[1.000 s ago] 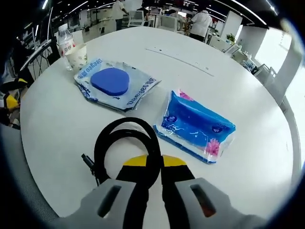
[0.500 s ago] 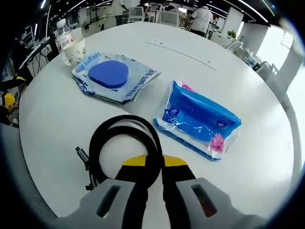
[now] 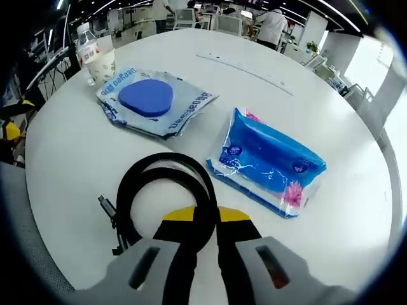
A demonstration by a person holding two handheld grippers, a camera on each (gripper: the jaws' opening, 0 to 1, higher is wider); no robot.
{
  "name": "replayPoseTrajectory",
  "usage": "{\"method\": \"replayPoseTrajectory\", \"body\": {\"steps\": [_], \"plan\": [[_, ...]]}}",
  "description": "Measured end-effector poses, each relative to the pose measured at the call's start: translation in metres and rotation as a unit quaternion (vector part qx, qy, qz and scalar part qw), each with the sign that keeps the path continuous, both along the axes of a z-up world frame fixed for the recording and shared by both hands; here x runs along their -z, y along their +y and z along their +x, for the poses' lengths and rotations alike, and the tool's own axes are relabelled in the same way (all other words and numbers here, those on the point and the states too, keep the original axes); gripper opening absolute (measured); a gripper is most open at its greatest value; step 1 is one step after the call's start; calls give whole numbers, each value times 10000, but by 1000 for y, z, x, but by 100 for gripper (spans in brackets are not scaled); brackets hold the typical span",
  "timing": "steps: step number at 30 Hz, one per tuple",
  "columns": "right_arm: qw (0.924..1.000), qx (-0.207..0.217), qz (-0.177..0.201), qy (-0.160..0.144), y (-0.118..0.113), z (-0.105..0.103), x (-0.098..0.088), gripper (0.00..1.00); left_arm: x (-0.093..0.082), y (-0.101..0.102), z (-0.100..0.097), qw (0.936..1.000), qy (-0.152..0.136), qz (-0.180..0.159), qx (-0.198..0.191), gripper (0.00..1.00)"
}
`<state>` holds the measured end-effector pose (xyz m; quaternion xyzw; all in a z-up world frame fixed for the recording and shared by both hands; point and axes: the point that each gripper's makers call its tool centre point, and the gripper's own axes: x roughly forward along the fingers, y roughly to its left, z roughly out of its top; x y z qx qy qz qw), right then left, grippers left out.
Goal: Arrange the tabletop items into an orderly group along one side of the table until the central work area is clear of visible clutter.
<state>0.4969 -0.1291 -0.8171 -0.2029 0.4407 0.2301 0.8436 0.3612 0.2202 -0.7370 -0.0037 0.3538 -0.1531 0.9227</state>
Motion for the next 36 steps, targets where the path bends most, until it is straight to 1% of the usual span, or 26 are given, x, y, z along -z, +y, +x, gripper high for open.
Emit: {"method": "replayPoseTrajectory", "body": {"steps": [6,9,11,13,16,17,18,19,20,22,24,27,29,31,32,34,36], "plan": [[10000,24,18,-21,0,0,0,9,0,1,0,10000,8,-28,-41,60],[10000,38,-8,-6,0,0,0,11,0,1,0,10000,12,-19,-46,60],[10000,34,28,6,1,-1,-1,15,-1,1,0,10000,5,-14,-44,60],[9997,101,194,-73,3,-1,-5,16,-1,1,0,10000,-6,-16,-49,60],[9996,130,215,-87,2,-1,-7,18,-2,1,0,10000,-9,-21,-53,60],[9996,164,205,-87,0,-2,-8,22,-2,1,0,10000,-10,-15,-50,60],[9994,217,279,-70,-1,-3,-9,27,-2,1,0,10000,-12,-15,-46,60],[9981,329,508,-65,2,-3,-10,32,-2,1,0,10000,-11,-12,-46,60],[9975,403,579,-90,1,-3,-12,38,-2,1,0,10000,-12,-6,-41,60],[9966,505,647,-117,-4,-4,-17,41,-2,1,0,10000,-20,-16,-37,60],[9943,570,885,-174,-3,-5,-22,44,-2,1,0,10000,-24,-12,-29,60],[9926,630,1016,-218,-6,-7,-29,47,-2,0,0,10000,-22,-14,-2,60],[9892,808,1183,-303,-9,-6,-36,55,-1,-1,0,10000,-24,9,25,61],[9834,1047,1443,-341,-9,-9,-42,64,-2,-2,0,10000,-24,7,49,61],[9813,1120,1528,-350,-10,-11,-45,66,-2,-3,-1,10000,-20,-3,63,62],[9792,1125,1638,-402,-9,-17,-52,67,-1,-5,-1,9999,-10,-19,105,63],[9794,1073,1661,-418,-6,-23,-57,67,-1,-5,-1,9999,-7,-29,119,63]]}}
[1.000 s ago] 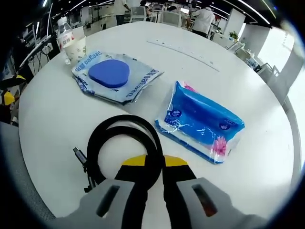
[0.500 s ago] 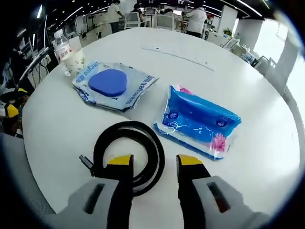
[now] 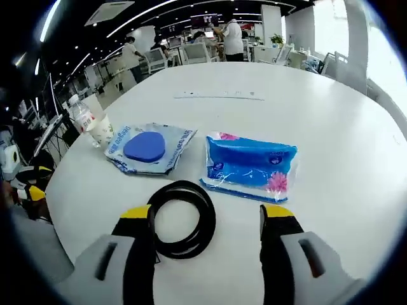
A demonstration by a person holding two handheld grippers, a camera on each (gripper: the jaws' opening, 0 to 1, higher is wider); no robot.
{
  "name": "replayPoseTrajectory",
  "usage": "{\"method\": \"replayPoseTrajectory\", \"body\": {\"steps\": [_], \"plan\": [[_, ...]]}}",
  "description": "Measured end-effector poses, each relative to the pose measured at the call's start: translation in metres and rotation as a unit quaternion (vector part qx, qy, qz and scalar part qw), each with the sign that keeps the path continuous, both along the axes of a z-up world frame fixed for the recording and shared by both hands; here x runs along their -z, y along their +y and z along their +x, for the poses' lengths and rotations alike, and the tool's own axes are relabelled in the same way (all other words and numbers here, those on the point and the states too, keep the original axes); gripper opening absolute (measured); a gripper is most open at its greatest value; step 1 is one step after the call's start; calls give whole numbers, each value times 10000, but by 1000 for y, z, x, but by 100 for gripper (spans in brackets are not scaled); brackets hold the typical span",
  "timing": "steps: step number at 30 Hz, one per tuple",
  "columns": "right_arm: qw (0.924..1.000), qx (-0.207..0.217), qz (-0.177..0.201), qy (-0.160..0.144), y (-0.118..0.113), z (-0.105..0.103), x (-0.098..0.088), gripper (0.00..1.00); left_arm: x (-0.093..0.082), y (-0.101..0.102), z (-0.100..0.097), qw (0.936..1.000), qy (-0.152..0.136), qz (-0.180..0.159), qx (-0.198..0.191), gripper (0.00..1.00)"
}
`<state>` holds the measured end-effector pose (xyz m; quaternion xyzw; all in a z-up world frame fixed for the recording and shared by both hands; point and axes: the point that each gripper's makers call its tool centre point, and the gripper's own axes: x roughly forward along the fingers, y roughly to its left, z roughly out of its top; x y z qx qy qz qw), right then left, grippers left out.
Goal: Arrange the tabletop items into an orderly group along one side of the table until the central work area is clear of visible clutter.
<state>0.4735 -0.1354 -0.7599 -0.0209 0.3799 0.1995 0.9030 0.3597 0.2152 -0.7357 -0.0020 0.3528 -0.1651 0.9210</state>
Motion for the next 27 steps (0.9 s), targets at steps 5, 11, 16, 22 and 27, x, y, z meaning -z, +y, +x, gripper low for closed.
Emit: {"method": "replayPoseTrajectory", "body": {"steps": [5,11,16,22,27], "plan": [[9996,-139,164,-185,7,-12,-16,72,-1,0,0,10000,-19,-24,8,64],[9985,-272,319,-358,14,-22,-31,77,-4,-2,0,10000,-53,-38,36,65],[9975,-498,245,-432,19,-30,-40,77,-6,-2,0,9999,-86,-40,49,67],[9962,-683,294,-459,22,-41,-44,78,-10,-4,-1,9998,-139,-59,112,70],[9956,-661,383,-535,18,-46,-47,80,-13,-3,-2,9998,-152,-102,93,73]]}}
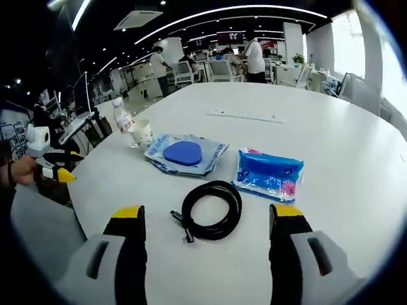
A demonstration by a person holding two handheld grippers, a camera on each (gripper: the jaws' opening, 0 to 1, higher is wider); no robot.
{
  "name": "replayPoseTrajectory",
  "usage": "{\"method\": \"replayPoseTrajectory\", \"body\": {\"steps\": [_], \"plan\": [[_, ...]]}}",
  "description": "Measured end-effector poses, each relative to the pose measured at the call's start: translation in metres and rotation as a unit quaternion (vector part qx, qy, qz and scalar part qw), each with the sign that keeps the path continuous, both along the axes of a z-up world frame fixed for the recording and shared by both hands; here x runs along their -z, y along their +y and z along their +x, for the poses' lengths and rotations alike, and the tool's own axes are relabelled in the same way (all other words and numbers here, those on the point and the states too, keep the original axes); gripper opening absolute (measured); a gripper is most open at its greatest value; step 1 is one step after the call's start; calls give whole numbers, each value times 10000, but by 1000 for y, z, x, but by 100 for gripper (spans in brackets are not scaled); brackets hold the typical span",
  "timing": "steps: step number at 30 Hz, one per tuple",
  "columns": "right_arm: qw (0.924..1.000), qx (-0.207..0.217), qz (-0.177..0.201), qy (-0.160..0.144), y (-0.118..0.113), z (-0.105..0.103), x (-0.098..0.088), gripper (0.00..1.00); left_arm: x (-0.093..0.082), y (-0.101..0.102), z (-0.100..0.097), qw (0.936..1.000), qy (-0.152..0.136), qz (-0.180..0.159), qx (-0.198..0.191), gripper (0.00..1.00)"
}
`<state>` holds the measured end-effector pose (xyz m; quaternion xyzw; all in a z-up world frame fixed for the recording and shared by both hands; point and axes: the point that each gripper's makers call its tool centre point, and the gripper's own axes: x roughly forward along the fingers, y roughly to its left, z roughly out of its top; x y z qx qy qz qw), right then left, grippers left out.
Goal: Arrange the tabletop items into an orderly group along one side of the table until the central work area is clear of visible clutter.
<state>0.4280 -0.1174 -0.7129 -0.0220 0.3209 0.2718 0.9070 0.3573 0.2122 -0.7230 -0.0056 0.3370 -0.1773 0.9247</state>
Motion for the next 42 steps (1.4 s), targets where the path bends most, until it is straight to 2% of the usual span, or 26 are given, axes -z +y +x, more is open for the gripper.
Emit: {"method": "replayPoseTrajectory", "body": {"steps": [8,11,13,22,27,32,34,37,42], "plan": [[9993,41,314,-181,0,-13,-8,83,-4,-5,-3,9999,-28,0,126,74],[9993,89,351,-123,-1,-17,-8,84,-7,-6,-4,9997,-50,39,224,75],[9990,108,372,-212,0,-20,-13,85,-9,-7,-6,9997,-66,40,251,75],[9990,179,308,-288,4,-37,-19,84,-18,-7,-13,9994,-132,63,311,76],[9993,140,243,-229,9,-46,-15,84,-23,-7,-19,9992,-164,88,343,76],[9990,302,193,-273,9,-57,-16,83,-27,-8,-23,9988,-227,183,382,76],[9983,427,308,-251,10,-59,-16,82,-29,-11,-25,9985,-254,184,448,76],[9985,490,71,-229,4,-59,-14,82,-29,-15,-28,9981,-255,183,531,77],[9977,593,52,-322,0,-63,-22,80,-34,-18,-29,9965,-381,360,656,77]]}}
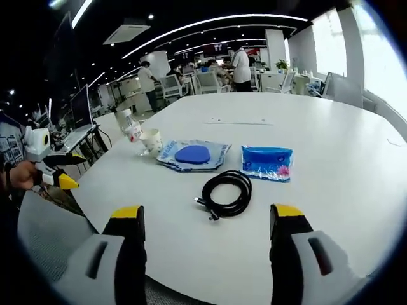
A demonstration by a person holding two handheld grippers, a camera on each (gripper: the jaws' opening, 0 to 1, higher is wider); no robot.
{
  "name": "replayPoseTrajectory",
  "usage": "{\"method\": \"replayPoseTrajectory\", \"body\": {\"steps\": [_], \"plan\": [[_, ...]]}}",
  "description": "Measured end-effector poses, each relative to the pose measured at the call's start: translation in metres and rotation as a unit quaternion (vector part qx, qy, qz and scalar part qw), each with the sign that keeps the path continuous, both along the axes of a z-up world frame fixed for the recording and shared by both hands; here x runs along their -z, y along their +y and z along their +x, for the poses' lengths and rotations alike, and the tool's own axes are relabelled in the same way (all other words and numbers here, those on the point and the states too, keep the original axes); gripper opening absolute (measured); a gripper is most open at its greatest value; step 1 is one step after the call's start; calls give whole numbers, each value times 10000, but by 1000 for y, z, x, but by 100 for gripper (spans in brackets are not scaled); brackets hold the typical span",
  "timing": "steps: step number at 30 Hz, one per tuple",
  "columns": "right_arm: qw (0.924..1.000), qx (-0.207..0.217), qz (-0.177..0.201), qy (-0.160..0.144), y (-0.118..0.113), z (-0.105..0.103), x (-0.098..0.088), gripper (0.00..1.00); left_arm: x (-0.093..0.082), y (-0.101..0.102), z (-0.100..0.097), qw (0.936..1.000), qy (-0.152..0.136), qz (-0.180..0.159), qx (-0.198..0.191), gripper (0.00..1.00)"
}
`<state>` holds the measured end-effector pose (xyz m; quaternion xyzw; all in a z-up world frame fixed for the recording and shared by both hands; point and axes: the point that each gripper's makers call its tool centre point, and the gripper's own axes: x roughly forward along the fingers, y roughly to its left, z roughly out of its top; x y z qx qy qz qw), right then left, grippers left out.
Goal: Arrange the tabletop items into an orderly group along one side of the table until the central work area is clear of visible clutter.
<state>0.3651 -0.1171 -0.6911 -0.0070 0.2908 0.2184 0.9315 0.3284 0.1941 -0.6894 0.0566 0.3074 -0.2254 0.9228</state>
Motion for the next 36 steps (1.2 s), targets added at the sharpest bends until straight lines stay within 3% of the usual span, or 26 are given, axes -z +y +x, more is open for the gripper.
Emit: {"method": "replayPoseTrajectory", "body": {"steps": [3,4,5,8,11,16,19,28,36], "plan": [[9999,108,-132,19,-7,-1,4,80,1,3,0,9995,-117,290,0,77],[9998,23,211,-50,1,0,0,79,2,1,0,9994,-136,299,58,77],[9994,-58,325,-77,6,0,-1,78,2,-1,-1,9993,-156,309,135,77],[9998,-121,139,-117,6,-1,-1,77,-5,-3,1,9990,-304,259,190,78],[9998,-95,43,-190,4,-1,-3,77,-1,-4,-1,9981,-286,451,291,78],[9996,70,147,-233,-3,0,-6,76,-2,-4,-2,9987,-292,327,271,77],[9993,87,167,-321,-3,1,-10,77,-2,-12,-4,9992,-191,-112,346,78],[9997,-164,-9,-160,16,-12,-7,78,-1,1,2,9997,-244,73,43,81],[9994,181,238,-146,0,-7,-10,78,4,1,4,9993,-211,299,44,81]]}}
